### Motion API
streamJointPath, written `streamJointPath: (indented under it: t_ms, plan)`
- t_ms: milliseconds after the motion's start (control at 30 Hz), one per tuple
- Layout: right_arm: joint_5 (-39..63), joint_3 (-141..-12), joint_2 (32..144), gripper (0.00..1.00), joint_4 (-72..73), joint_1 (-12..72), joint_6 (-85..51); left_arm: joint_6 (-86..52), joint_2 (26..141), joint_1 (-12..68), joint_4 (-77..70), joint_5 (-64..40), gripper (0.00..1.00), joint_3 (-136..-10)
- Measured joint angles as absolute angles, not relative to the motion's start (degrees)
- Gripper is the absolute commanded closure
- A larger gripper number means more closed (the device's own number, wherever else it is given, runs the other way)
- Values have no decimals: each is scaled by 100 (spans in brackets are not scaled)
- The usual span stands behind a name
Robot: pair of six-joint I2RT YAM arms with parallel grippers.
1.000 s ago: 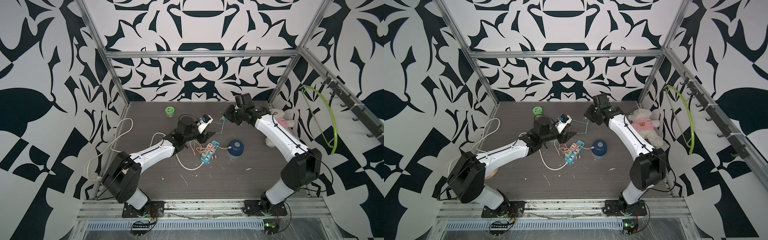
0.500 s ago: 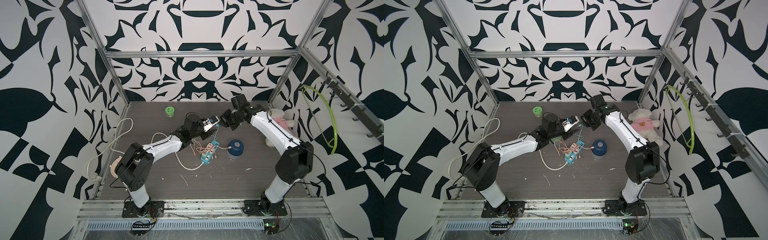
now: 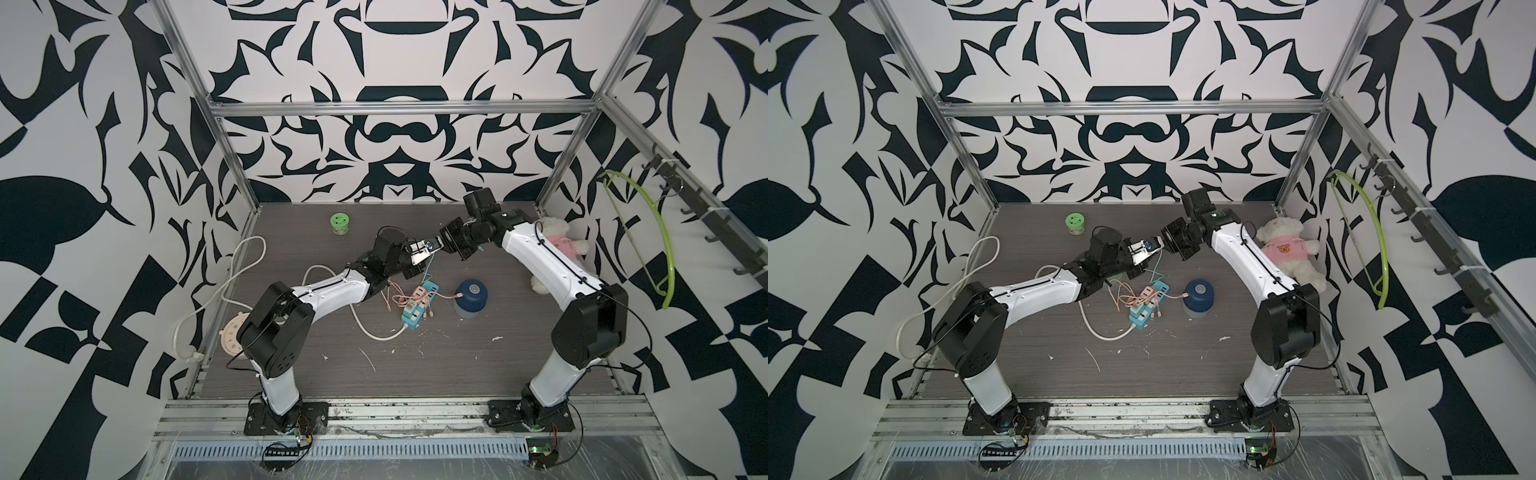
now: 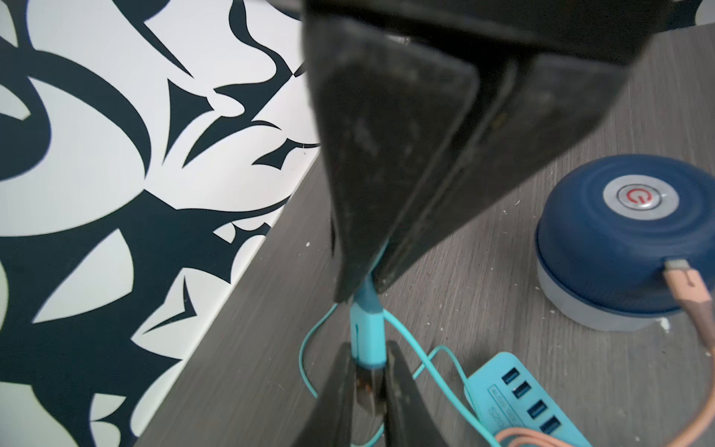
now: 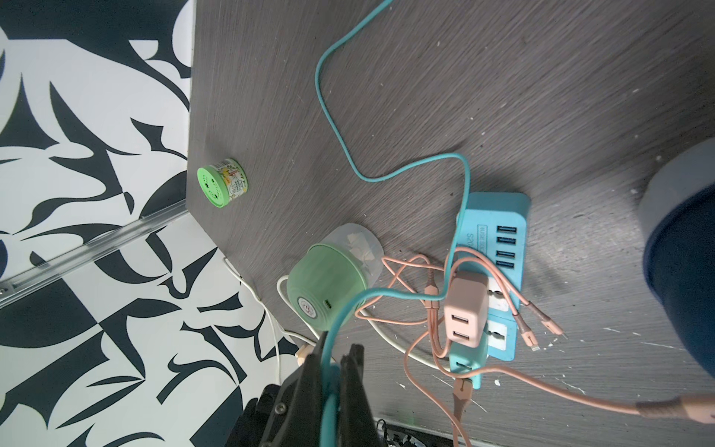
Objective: Charge the cordless meat grinders
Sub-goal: Adjust the charging cable at the center of the board.
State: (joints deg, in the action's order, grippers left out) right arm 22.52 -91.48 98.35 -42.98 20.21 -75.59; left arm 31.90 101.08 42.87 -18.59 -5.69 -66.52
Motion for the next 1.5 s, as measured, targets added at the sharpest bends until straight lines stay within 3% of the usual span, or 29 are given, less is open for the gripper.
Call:
streamJointPath:
  t_ms: [100, 233, 300, 367, 667, 867, 1000, 1400, 1500]
  plan:
    - [2246, -9085, 9776, 99, -4191, 2012, -7599, 3321, 10132, 4316, -1894, -395, 100, -6665]
    - [2255, -8921, 9640, 69, -3981, 1964, -7481, 3339, 10132, 4342, -1898, -327, 100, -6700]
    - [2265, -8731, 9445, 49, -3684, 1885, -7094, 3242, 10132, 4333, -1802, -403, 100, -6735]
    - [2305, -8525, 9183, 44, -3402, 1754, -6407, 3050, 10132, 4272, -1636, -628, 100, -6818]
    - [3479, -7601, 8110, 44, -2633, 1114, -1127, 1470, 10130, 3583, -891, -2963, 100, -7330]
    - [4429, -7782, 8361, 44, -3448, 1133, 1273, 803, 10141, 3398, -635, -4154, 100, -7583]
    - [4786, -8256, 8858, 49, -3916, 1133, 1962, 607, 10189, 3400, -574, -4615, 100, -7738]
    - [5666, -8438, 9050, 73, -4062, 1127, 2169, 425, 10370, 3402, -403, -5131, 100, -7859]
    - [5771, -8460, 9085, 74, -4119, 1096, 2226, 421, 10370, 3402, -397, -5207, 100, -7894]
